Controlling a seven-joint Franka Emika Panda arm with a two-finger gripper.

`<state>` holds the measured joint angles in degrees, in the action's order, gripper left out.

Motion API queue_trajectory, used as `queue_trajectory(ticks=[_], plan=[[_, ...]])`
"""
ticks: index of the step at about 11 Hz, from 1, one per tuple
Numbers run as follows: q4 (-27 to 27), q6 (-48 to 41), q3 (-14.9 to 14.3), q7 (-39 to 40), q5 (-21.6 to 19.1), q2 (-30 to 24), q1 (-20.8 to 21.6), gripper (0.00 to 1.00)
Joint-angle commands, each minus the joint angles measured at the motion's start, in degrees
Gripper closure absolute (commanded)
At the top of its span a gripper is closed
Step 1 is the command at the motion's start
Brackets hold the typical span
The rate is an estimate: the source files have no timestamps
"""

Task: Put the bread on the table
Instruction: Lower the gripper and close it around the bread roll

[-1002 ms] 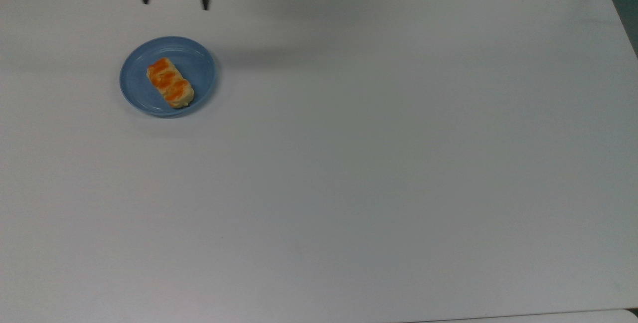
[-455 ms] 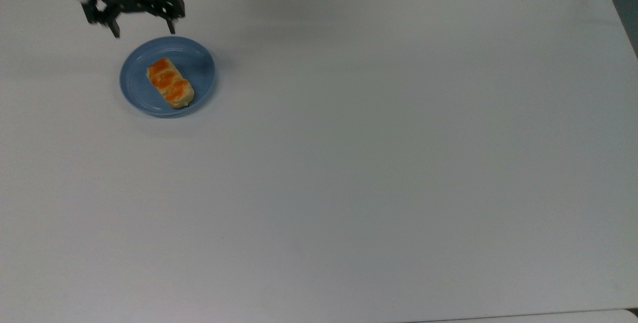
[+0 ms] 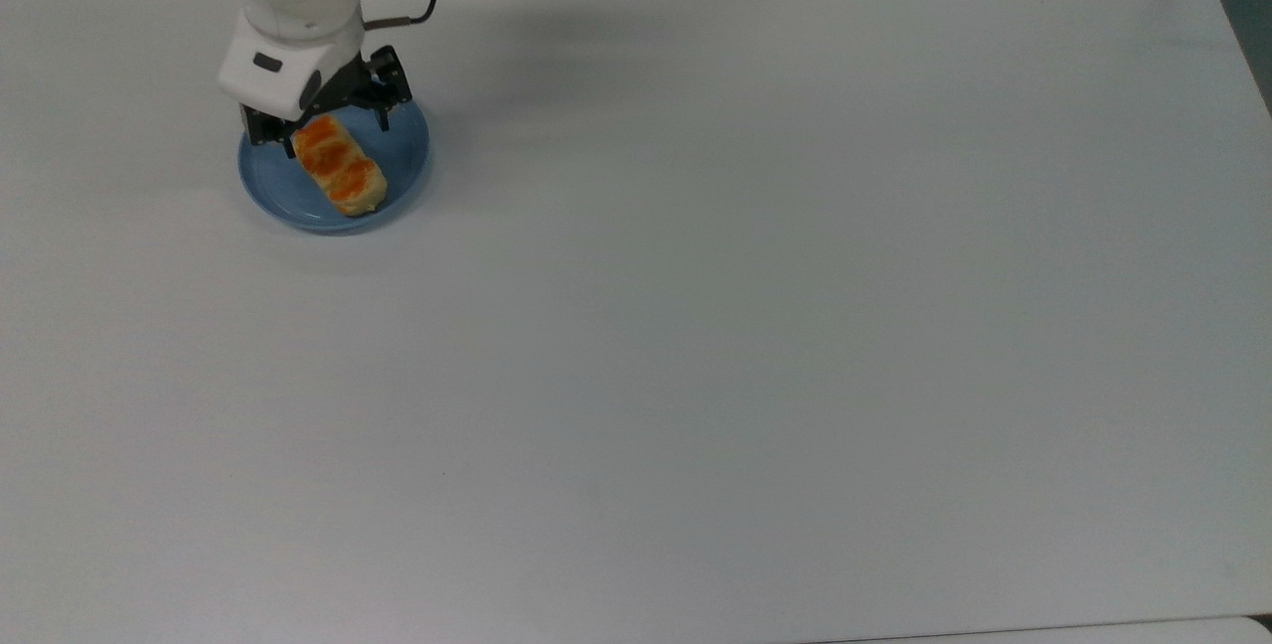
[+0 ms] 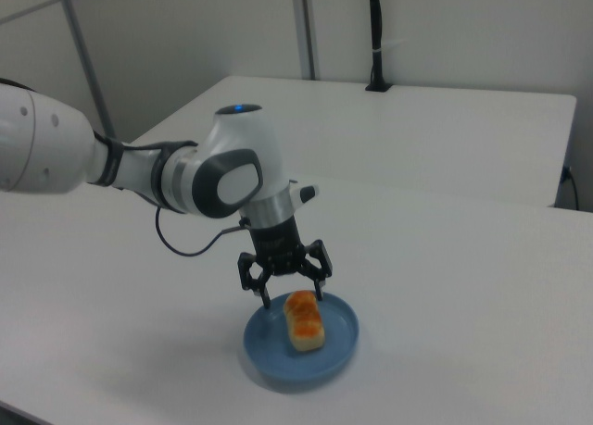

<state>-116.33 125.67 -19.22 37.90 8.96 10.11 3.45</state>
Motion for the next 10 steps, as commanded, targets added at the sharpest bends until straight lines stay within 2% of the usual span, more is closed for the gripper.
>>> queue_trajectory(ticks=[1, 3, 4, 6, 8, 9, 10], plan=[[-2.84, 4.40, -1.07, 3.22, 1.32, 0.69, -0.20, 0.00], [-3.37, 7.21, -1.34, 3.32, 1.32, 3.41, -0.20, 0.04], [-3.37, 7.22, -1.34, 3.32, 1.32, 4.03, -0.29, 0.16], [-3.29, 7.13, -1.34, 3.15, 1.23, 3.87, -0.37, 0.57], [-2.67, 4.43, -1.52, 2.71, -0.08, 0.11, -0.29, 0.60], [0.20, -1.68, -1.52, 2.71, -1.48, -2.61, -0.11, 0.60], [5.71, -10.19, -1.52, 2.71, -3.58, -3.86, 0.15, 0.60]])
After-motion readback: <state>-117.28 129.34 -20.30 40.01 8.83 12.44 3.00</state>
